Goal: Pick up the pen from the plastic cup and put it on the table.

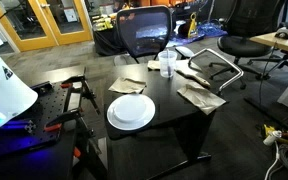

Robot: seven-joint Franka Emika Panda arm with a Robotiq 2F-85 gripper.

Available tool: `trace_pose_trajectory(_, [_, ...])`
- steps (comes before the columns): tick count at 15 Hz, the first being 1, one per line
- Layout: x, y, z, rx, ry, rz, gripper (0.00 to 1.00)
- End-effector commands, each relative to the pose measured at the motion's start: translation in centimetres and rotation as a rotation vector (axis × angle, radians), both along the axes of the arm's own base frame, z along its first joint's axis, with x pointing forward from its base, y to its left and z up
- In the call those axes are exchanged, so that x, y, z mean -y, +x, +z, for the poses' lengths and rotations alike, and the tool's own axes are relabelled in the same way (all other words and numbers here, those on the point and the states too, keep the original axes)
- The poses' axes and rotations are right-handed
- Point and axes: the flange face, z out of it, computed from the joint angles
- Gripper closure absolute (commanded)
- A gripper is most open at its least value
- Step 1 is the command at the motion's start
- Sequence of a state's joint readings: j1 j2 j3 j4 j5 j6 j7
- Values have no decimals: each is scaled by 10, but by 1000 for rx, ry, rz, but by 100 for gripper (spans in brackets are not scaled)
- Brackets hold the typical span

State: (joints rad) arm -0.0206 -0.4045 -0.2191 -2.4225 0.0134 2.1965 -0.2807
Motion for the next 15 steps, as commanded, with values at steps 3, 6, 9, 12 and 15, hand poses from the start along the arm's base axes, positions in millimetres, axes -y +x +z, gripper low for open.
trace_pose_trajectory(3, [0,0,1,-1,0,0,0])
trace_pose_trajectory(6, [-3,2,0,3,-5,15,0])
trace_pose_trajectory(9, [-27,14,-8,19,-45,109,0])
trace_pose_trajectory(12, [-60,30,-21,29,-67,252,0])
trace_pose_trajectory(15, [-96,46,-46,28,-87,432,0])
